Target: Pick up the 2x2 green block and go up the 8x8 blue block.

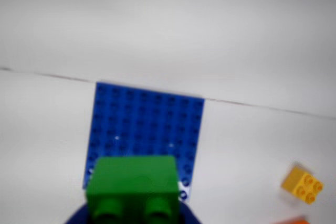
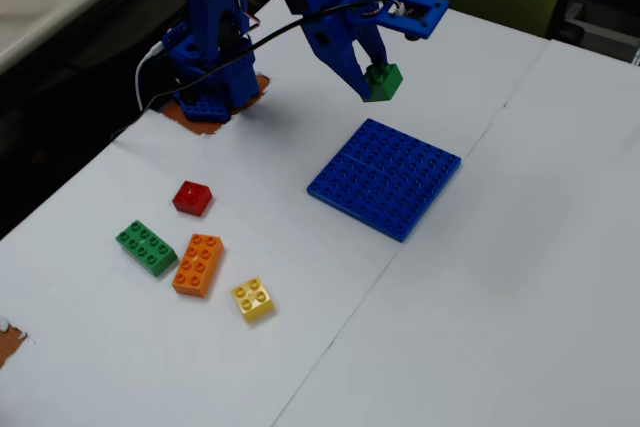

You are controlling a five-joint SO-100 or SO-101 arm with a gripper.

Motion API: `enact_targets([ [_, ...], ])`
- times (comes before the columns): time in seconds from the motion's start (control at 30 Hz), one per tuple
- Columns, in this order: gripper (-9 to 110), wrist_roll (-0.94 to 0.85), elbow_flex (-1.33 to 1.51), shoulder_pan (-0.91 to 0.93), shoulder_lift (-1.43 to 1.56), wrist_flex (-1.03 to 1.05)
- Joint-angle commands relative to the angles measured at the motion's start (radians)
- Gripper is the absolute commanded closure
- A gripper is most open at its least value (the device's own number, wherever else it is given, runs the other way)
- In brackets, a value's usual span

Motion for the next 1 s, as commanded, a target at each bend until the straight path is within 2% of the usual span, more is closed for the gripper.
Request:
enact_targets([
  [0.0,101,-0.026,-0.037,0.020,-0.032,0.002],
  [0.3,101,-0.014,-0.021,0.028,-0.129,0.005],
  [0.97,101,0.137,0.083,-0.015,-0.074,0.008],
])
